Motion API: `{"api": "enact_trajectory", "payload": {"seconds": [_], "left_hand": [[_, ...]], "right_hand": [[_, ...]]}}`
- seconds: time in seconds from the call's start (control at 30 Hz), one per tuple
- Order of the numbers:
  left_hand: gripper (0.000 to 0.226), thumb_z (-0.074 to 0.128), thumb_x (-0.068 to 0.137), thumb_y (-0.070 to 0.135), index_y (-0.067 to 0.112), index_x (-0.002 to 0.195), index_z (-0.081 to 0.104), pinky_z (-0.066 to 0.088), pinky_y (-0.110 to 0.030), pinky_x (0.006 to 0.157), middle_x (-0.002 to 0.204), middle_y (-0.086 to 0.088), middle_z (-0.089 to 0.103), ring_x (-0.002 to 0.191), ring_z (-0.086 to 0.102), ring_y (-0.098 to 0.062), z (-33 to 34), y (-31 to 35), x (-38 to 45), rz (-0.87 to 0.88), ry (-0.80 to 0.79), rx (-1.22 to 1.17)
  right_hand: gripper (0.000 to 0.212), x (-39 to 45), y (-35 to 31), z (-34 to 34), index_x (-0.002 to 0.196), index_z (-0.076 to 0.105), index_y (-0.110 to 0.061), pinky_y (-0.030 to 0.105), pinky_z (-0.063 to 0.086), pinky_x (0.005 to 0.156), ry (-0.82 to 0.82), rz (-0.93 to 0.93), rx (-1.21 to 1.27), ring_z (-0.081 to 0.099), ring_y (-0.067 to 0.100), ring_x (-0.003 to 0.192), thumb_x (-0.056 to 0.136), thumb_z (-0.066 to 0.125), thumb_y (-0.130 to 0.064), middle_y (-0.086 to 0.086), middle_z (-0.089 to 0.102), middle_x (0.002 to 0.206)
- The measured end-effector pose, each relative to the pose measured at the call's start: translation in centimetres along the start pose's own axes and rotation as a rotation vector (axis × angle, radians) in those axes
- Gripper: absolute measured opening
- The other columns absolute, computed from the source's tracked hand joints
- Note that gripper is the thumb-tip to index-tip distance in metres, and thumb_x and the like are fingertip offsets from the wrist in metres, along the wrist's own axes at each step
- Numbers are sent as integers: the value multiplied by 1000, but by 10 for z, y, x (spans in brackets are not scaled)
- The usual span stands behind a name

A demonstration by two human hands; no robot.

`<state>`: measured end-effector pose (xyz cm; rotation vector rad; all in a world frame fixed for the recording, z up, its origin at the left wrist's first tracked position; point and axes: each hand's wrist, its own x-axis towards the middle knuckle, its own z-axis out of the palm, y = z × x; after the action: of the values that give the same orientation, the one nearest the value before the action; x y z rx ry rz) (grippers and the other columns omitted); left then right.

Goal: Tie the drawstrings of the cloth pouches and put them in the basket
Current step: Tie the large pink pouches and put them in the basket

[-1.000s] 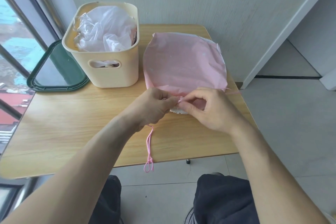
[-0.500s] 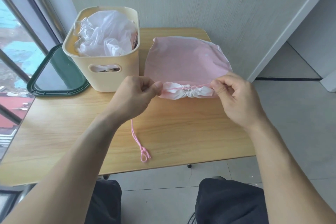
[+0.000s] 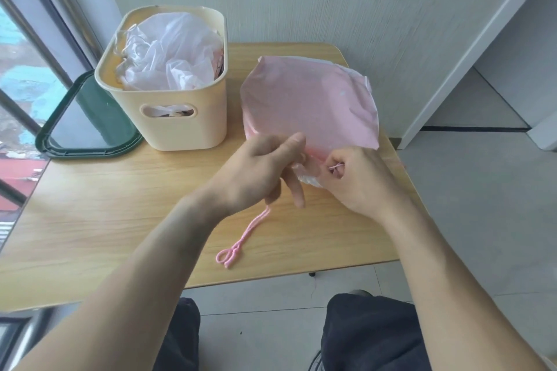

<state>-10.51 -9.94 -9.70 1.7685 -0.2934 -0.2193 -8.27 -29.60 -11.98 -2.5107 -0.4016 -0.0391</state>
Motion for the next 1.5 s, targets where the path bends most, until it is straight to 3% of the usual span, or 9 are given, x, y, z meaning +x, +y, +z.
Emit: {"api": "enact_trajectory", "payload": {"seconds": [0.27, 0.33, 0.4, 0.53, 0.63, 0.93, 1.23, 1.33, 1.5], "left_hand": [[48, 38, 106, 36, 20, 62, 36, 23, -22, 42, 47, 13, 34, 44, 28, -13, -5, -21, 6, -234, 110, 93], [47, 39, 107, 34, 17, 64, 35, 21, -18, 39, 48, 11, 32, 42, 26, -12, -9, -17, 2, -279, 97, 41], [45, 39, 107, 31, 16, 65, 35, 17, -18, 40, 54, 3, 29, 43, 22, -13, -11, -15, 1, -275, 79, -10], [36, 44, 106, 24, 5, 78, 55, 19, -21, 43, 58, -4, 49, 42, 29, -16, -7, -14, 1, -204, 77, -73], [37, 49, 104, 22, 3, 76, 64, 27, -20, 43, 45, 8, 55, 36, 34, -13, 3, -10, 0, -133, 123, 10], [31, 59, 99, 24, 10, 72, 67, 31, -18, 40, 54, 5, 55, 39, 37, -7, 28, -20, 5, -108, 133, -118], [30, 58, 97, 18, -5, 82, 67, 21, -21, 40, 60, -9, 33, 44, 25, -15, 23, -13, 2, -223, -261, -132], [33, 55, 102, 19, -3, 83, 71, 26, -17, 40, 51, 6, 39, 43, 29, -12, 26, -14, -1, -214, -166, -97], [28, 49, 99, 15, 2, 80, 65, 15, -17, 39, 54, 1, 28, 42, 19, -14, 21, -17, 5, -250, 14, -297]], "right_hand": [[29, 4, 15, -11, 88, 73, -20, 22, 48, 75, -102, 91, 3, 66, 13, 86, 103, 54, -36, -8, 74, 86], [30, 3, 20, -21, 85, 73, -23, 30, 50, 68, -112, 95, 22, 62, 0, 71, 103, 53, -38, -18, 69, 69], [27, 0, 19, -25, 85, 74, -22, 12, 36, 56, -126, 90, 130, 53, -9, 55, 103, 56, -31, -26, 51, 46], [26, -3, 15, -28, 81, 78, -20, 24, 32, 60, -63, 53, 292, 33, 4, 50, 100, 63, -30, -11, 33, 47], [29, -4, 0, -29, 81, 73, -10, 16, 42, 72, -145, 55, 597, 48, -1, 58, 103, 56, -20, -10, 59, 55], [30, 2, -10, -20, 97, 71, 1, 28, 50, 66, -342, 5, 810, 49, 12, 61, 99, 55, -24, 5, 48, 70], [26, 6, 5, -30, 93, 73, 0, 16, 38, 52, -327, 131, 759, 39, 9, 49, 97, 61, -23, -5, 45, 52], [17, 5, 6, -25, 109, 67, -6, 12, 44, 49, -292, 177, 800, 69, 4, 64, 96, 64, -18, 7, 66, 74], [33, 8, 13, -22, 88, 66, -21, 30, 27, 60, -376, 32, 984, 39, 13, 66, 76, 83, -47, 5, 49, 73]]}}
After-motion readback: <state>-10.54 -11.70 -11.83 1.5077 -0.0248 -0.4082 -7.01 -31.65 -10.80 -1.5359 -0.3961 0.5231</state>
